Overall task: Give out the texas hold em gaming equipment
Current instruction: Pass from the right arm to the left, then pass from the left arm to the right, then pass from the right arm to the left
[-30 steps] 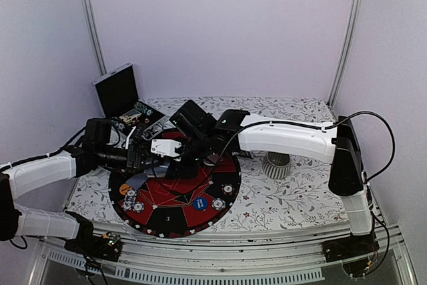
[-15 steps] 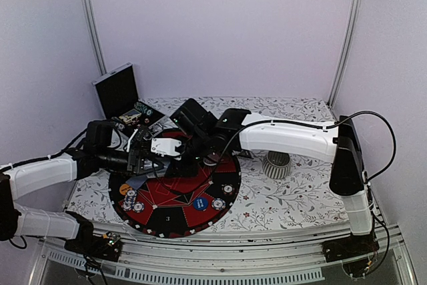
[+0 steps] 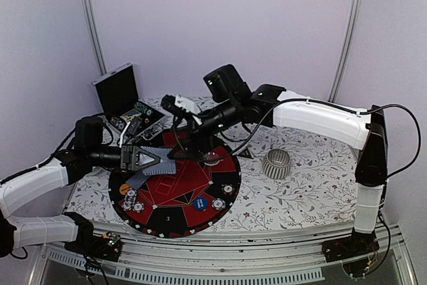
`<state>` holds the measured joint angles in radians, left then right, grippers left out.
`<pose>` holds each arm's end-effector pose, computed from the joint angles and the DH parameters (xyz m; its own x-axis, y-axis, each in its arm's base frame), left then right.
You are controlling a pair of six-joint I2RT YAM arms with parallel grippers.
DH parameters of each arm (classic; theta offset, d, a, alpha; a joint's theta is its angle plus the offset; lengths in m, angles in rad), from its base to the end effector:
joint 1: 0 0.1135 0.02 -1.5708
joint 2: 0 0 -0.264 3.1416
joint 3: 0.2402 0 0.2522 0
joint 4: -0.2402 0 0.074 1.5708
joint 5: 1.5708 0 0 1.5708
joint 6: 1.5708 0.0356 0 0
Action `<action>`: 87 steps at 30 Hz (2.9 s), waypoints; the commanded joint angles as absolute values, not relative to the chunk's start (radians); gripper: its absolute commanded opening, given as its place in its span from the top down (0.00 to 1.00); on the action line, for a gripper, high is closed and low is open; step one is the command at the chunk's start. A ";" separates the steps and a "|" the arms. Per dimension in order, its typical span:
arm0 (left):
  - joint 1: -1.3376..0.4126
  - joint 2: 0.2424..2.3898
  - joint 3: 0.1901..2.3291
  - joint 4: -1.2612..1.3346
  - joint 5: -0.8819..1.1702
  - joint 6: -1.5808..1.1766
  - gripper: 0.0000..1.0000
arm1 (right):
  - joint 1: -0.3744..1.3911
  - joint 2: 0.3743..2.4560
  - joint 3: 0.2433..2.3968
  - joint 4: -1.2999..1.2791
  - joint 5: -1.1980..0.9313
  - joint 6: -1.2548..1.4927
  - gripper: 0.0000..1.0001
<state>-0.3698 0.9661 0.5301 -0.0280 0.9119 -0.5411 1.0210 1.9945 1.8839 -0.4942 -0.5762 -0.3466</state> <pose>0.1791 -0.0996 0.2387 -0.8112 -0.0238 -0.5843 0.5398 0.3536 -0.7639 0.2259 0.4058 0.3277 0.0430 -0.4750 -0.8789 -0.9936 -0.1120 0.0119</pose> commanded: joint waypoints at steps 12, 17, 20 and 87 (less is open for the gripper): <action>-0.414 0.879 0.584 0.013 0.888 -0.507 1.00 | 0.978 2.043 1.753 -0.129 -0.899 0.242 0.28; -0.417 0.886 0.589 0.042 0.890 -0.512 1.00 | 0.983 2.092 1.764 -0.103 -0.929 0.282 0.54; -0.419 0.893 0.591 0.043 0.892 -0.509 1.00 | 0.984 2.102 1.763 -0.092 -0.950 0.291 0.71; -0.908 1.054 0.839 -0.361 -0.126 0.714 0.29 | 0.962 2.071 1.889 -0.445 -0.868 0.267 0.98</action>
